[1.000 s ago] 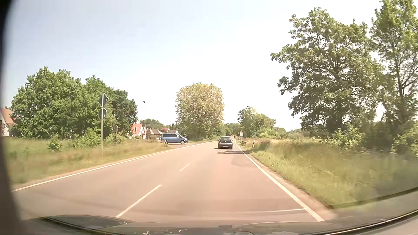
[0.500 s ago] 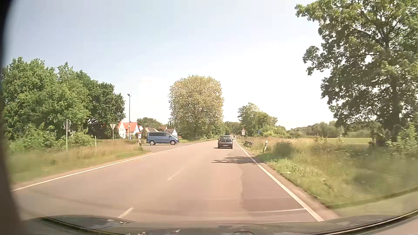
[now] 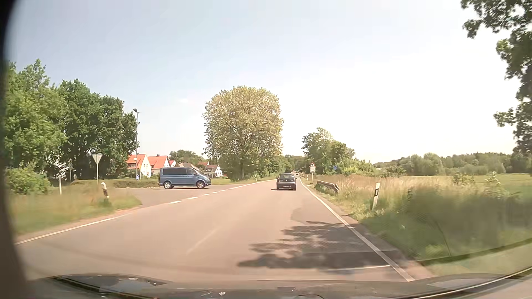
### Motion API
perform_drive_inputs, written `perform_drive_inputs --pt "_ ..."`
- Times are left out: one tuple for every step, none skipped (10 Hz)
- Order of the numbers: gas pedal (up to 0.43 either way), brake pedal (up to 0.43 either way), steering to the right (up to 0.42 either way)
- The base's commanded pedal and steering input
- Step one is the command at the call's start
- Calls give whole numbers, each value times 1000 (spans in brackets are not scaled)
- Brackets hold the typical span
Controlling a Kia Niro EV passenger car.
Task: Follow the waypoints while adhering to traffic rules and regulations
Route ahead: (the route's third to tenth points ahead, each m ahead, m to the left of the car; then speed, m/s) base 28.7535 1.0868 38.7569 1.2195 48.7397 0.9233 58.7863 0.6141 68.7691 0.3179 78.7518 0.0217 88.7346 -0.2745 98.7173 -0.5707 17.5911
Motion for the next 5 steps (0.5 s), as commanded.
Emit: perform_drive_inputs --pt "79 0 1" --pt "67 0 1" --pt "67 0 1" --pt "67 0 1" --pt "67 0 1"
